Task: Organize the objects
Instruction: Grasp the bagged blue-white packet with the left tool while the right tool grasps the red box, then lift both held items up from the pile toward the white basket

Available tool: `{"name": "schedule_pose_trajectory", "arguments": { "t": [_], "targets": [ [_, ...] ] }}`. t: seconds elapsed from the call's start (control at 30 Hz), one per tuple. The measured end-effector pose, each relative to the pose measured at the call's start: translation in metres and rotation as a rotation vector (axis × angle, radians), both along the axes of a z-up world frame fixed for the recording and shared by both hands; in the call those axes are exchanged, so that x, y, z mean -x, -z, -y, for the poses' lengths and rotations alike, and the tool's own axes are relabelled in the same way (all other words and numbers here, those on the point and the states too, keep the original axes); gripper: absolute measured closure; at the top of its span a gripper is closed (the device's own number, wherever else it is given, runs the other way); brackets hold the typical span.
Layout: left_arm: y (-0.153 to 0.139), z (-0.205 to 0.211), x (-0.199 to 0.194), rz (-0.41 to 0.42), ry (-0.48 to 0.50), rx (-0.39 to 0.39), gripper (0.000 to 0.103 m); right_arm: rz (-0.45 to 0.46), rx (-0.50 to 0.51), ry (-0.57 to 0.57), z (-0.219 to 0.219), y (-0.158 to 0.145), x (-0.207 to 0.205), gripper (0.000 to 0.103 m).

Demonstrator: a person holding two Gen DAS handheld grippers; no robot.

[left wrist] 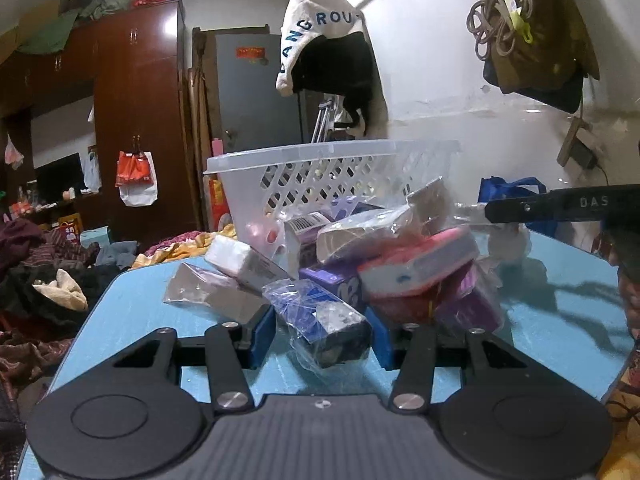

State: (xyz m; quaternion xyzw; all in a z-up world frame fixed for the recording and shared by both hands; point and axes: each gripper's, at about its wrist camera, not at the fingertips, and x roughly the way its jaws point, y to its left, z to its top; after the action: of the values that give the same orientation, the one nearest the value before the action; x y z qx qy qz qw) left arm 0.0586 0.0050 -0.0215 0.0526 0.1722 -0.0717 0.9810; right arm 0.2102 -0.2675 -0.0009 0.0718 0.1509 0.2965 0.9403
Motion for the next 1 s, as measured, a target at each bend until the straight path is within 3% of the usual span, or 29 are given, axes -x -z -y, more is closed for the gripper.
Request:
{"name": "schedule_pose_trajectory", "arguments": {
  "t": [0.23,0.53,0.77,0.93,1.0],
  "targets": [
    [0.001,0.000,-0.004,-0.012,0.011,-0.002,0.049,-0.065,0.082,-0.083,-0.013,0.002,-0.007,0.055],
    [0.002,-0.002,-0.005,-0.020,0.024,0.010,0.049,-0.056,0.187,-0.110,-0.029,0.003,-0.003,0.052],
    [0.002,-0.002,-0.005,-0.016,0.030,0.017,0.049,0.112,0.067,-0.044,-0.008,0.002,0.023,0.054],
    [0.000,-0.004,-0.004,-0.002,0.038,0.032,0.049,0.152,-0.005,-0.021,0.002,0.002,0.028,0.054],
    [0.001,-0.003,-0.004,-0.004,0.043,0.028,0.049,0.126,-0.011,-0.041,0.003,0.002,0.022,0.053]
  ]
}}
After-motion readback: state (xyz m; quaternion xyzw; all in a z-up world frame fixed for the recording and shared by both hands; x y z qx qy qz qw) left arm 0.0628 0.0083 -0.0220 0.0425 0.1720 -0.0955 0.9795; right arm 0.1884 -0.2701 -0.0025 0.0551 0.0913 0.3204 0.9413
